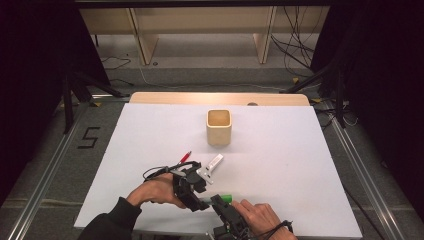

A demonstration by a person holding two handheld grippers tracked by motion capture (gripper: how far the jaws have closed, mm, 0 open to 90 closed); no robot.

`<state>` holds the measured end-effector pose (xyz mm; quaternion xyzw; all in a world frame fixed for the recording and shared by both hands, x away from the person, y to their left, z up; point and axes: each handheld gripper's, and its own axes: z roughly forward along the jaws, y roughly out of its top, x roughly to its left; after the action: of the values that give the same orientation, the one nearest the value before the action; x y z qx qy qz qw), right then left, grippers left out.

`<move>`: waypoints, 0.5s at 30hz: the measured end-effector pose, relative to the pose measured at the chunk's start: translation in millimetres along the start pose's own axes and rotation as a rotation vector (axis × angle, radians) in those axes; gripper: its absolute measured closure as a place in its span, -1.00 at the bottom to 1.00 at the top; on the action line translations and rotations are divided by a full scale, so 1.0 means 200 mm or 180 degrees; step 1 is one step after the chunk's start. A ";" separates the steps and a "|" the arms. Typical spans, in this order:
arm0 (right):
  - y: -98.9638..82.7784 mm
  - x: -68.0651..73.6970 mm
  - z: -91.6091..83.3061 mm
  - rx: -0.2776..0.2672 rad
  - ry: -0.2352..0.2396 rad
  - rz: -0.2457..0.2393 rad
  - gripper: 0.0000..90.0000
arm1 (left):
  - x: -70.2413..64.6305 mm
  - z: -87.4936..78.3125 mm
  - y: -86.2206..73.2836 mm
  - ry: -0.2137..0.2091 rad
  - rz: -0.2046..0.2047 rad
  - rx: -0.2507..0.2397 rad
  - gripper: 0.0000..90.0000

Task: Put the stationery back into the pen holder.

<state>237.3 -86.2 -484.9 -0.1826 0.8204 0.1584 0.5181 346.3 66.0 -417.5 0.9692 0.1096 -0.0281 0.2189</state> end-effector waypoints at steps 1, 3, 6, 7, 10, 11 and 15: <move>0.00 0.00 0.00 0.0003 0.0010 0.0001 0.50 | 0.00 0.00 0.00 -0.0019 0.0019 0.0025 0.00; 0.00 0.00 0.00 0.0000 0.0004 -0.0019 0.50 | 0.00 0.01 0.01 -0.0038 0.0042 0.0052 0.06; 0.00 0.00 0.00 -0.0025 0.0005 -0.0028 0.50 | 0.00 0.02 0.01 -0.0082 0.0052 0.0078 0.16; 0.00 0.01 0.00 -0.0024 0.0005 -0.0018 0.50 | 0.00 0.02 0.01 -0.0097 0.0059 0.0092 0.18; 0.00 0.01 0.00 -0.0022 0.0001 -0.0033 0.50 | 0.01 0.03 0.02 -0.0121 0.0077 0.0139 0.25; 0.01 0.01 0.00 0.0002 0.0019 -0.0044 0.50 | 0.01 0.03 0.02 -0.0135 0.0083 0.0151 0.28; 0.01 0.01 0.00 -0.0017 0.0007 -0.0057 0.50 | 0.01 0.04 0.02 -0.0184 0.0086 0.0175 0.37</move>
<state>235.8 -85.2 -486.8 -0.1915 0.8189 0.1557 0.5181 349.3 58.8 -422.5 0.9750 0.0893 -0.0561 0.1956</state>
